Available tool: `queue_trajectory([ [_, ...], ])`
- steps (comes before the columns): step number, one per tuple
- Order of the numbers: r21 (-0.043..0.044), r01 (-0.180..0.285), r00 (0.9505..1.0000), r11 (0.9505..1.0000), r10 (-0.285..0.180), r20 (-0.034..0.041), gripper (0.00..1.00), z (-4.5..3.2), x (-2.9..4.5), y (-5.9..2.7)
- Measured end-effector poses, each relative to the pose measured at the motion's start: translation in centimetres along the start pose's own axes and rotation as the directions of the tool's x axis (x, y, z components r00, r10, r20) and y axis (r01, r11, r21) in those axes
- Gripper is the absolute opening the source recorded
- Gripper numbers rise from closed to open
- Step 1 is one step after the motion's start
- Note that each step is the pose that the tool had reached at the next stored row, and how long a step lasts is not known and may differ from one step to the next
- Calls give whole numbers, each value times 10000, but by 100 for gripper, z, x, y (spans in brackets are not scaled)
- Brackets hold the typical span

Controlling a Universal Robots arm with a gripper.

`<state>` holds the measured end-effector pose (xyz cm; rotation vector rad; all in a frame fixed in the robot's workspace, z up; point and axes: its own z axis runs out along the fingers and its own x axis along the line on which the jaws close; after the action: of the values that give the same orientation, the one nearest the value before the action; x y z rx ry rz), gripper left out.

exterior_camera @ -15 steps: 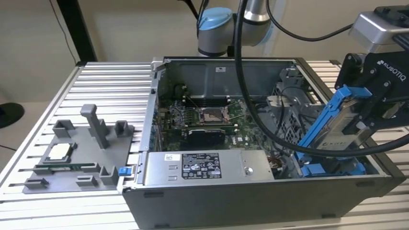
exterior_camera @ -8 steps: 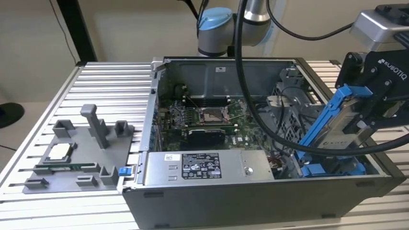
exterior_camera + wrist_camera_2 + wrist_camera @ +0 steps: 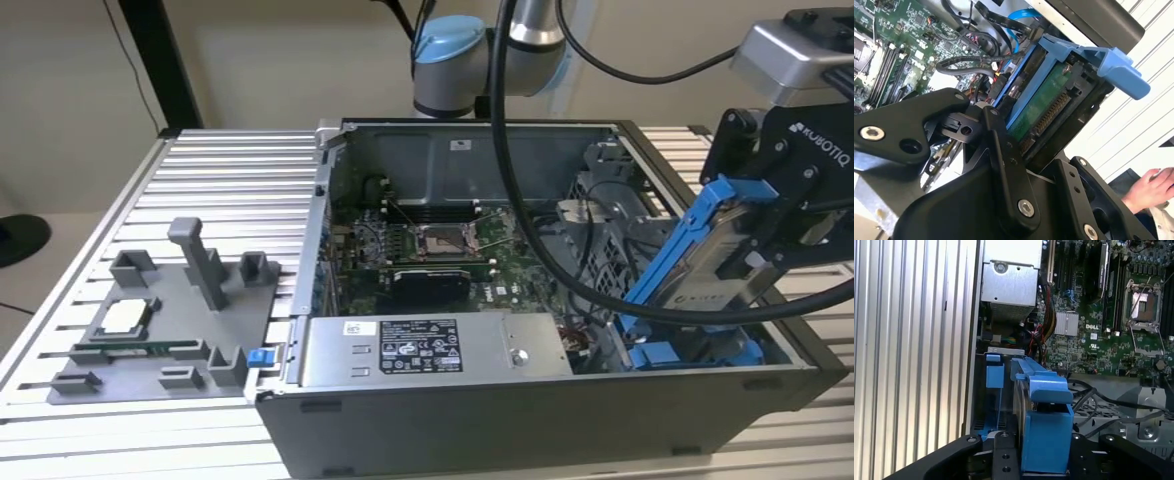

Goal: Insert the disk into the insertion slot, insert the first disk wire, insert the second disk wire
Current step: 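Insert the disk into the insertion slot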

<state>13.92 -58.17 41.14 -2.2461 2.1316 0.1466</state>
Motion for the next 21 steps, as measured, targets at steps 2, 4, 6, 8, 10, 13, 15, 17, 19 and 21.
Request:
queue_trajectory([
  [2,0,0,10000,10000,0,0,0,-1,0,0],
  [4,0,0,10000,10000,0,0,0,-3,0,0],
  [6,0,0,10000,10000,0,-4,0,-17,-2,1],
  [8,0,3,10000,10000,-3,4,0,-39,-5,1],
  [10,0,0,10000,10000,0,0,0,-75,-8,6],
  [13,0,-1,10000,10000,1,0,0,-131,-13,17],
  [15,0,0,10000,10000,0,1,0,-138,-5,27],
  [17,0,0,10000,10000,0,-1,0,-143,33,40],
  [19,0,0,10000,10000,0,0,0,-141,80,50],
  [21,31,3,10000,10000,-3,1,0,-124,92,57],
])
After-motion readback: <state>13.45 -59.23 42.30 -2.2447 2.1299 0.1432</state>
